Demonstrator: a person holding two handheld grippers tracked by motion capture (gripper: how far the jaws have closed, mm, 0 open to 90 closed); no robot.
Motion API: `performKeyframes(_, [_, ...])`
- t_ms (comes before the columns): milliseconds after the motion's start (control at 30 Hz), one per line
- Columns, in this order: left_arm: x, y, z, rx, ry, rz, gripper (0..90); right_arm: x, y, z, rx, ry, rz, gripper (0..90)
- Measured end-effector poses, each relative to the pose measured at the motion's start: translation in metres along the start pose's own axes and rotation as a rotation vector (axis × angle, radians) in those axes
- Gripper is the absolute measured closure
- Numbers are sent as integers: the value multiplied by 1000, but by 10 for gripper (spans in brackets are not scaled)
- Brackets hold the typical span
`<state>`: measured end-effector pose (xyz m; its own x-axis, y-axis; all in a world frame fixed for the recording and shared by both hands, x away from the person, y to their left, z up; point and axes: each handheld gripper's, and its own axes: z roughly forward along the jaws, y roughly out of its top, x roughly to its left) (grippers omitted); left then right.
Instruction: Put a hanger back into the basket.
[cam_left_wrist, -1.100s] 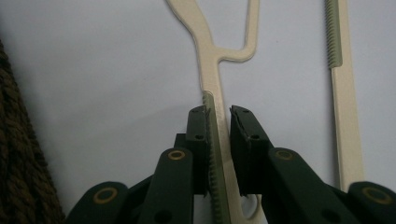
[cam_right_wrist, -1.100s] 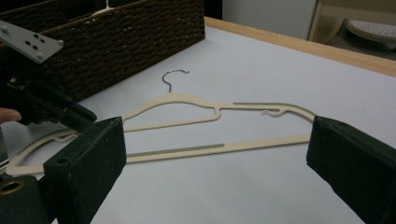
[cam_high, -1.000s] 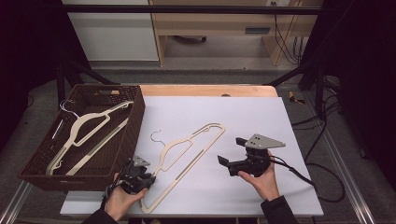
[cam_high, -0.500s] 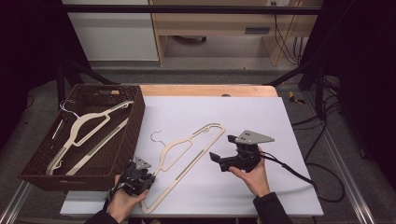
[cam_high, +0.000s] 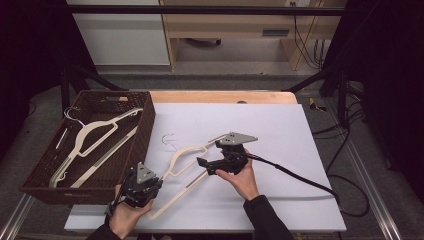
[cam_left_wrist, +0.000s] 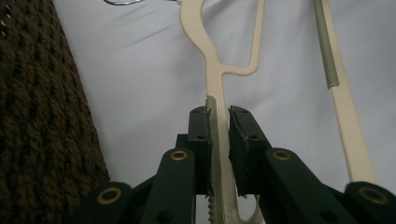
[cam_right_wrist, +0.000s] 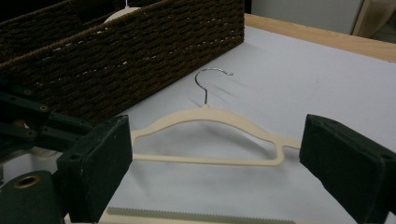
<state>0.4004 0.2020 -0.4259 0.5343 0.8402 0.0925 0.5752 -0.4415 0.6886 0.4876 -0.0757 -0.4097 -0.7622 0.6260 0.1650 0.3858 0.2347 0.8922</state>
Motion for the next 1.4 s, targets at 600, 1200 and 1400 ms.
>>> performKeyframes(600, [-10, 8, -12, -53, 32, 55, 792, 3, 21, 67, 51, 10, 5, 210])
performKeyframes(1200, [-15, 8, -15, -65, 49, 79, 791, -1, 28, 116, 115, -30, 7, 402])
performKeyframes(1400, [-15, 7, -13, -66, 56, 87, 791, -7, 22, 126, 148, -39, 10, 508])
